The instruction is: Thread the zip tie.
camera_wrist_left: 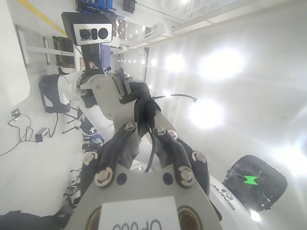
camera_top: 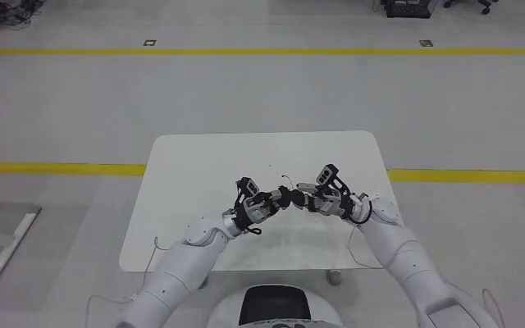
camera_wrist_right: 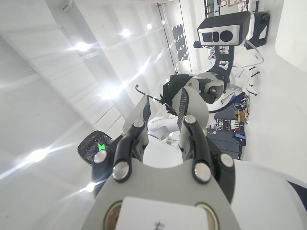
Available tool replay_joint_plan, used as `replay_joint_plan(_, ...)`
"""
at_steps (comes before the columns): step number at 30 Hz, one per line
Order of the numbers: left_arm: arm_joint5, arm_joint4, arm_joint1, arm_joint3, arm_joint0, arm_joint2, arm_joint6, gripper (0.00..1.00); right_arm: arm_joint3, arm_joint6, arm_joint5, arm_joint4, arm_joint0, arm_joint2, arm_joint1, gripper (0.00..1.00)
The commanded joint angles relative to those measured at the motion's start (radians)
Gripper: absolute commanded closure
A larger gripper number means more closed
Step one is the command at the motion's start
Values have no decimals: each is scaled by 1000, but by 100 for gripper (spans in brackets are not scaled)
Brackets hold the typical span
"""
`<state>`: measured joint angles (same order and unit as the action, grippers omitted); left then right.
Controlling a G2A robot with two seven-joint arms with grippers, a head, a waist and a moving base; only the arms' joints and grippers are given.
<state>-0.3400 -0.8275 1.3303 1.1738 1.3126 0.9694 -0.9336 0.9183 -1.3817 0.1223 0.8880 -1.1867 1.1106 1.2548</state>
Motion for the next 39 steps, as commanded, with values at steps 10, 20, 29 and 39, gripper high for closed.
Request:
replay_joint_plan(10,0,6,9,-11,1,17,-8,100,7,5,8,-15,-6,3,-2,79)
replay_joint_plan(20,0,4,16,-21,-3,21,-15,100,34,-8,16,-27,-20,7,-10,85)
replay_joint_plan(29,0,8,21,-31,-7,21,-15,100,41,-8,13,-26,-22,3,-16,95)
replay_joint_plan(39,0,10,24,-32,-6,27,-21,100,38,-8,13,-21,-19,-1,-19,89)
